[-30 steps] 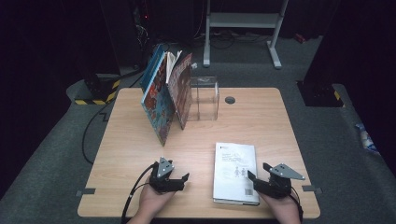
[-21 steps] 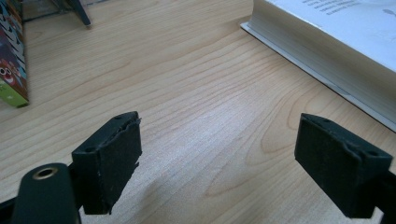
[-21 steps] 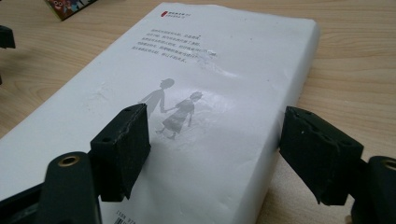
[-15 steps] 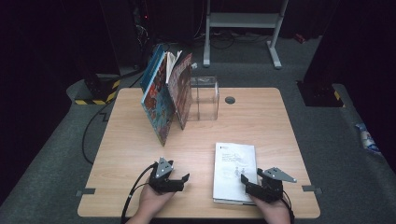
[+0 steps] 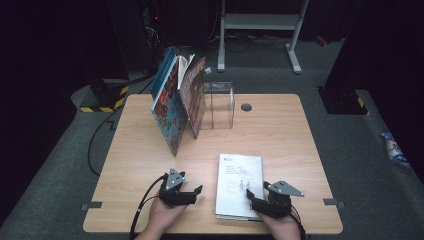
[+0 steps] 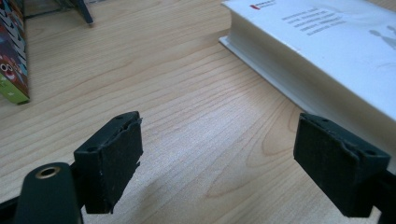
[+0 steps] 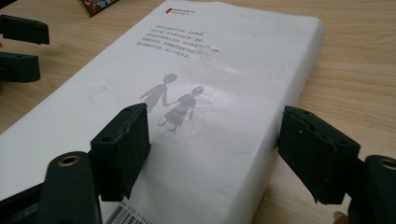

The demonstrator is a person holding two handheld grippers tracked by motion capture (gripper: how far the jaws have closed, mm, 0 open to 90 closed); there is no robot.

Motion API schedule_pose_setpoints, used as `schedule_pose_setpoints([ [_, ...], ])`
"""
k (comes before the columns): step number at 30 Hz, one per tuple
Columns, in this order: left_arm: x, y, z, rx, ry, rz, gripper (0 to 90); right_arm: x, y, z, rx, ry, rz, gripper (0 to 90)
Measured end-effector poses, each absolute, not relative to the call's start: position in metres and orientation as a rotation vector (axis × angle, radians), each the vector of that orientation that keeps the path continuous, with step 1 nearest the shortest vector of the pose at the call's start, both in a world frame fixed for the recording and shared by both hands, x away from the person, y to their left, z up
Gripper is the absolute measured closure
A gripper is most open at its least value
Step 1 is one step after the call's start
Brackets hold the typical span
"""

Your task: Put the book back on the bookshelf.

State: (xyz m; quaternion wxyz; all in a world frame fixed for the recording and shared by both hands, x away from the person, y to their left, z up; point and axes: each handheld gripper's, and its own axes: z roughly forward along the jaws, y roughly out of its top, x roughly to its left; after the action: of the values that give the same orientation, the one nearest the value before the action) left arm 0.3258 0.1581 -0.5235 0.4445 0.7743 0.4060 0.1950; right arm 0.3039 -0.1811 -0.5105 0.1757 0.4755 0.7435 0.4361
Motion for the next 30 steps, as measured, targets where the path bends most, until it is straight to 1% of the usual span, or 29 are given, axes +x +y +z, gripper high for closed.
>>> schedule_pose_setpoints([
  [13, 0.326, 0.158, -0.524, 1.912, 1.009, 0.474, 15.8, 0.317, -0.151, -0.51, 1.321, 2.093, 1.21, 26.2],
  [30, 0.326, 0.158, -0.523, 1.92, 1.006, 0.48, 16.5, 0.331, -0.143, -0.508, 1.296, 2.116, 1.193, 28.1],
])
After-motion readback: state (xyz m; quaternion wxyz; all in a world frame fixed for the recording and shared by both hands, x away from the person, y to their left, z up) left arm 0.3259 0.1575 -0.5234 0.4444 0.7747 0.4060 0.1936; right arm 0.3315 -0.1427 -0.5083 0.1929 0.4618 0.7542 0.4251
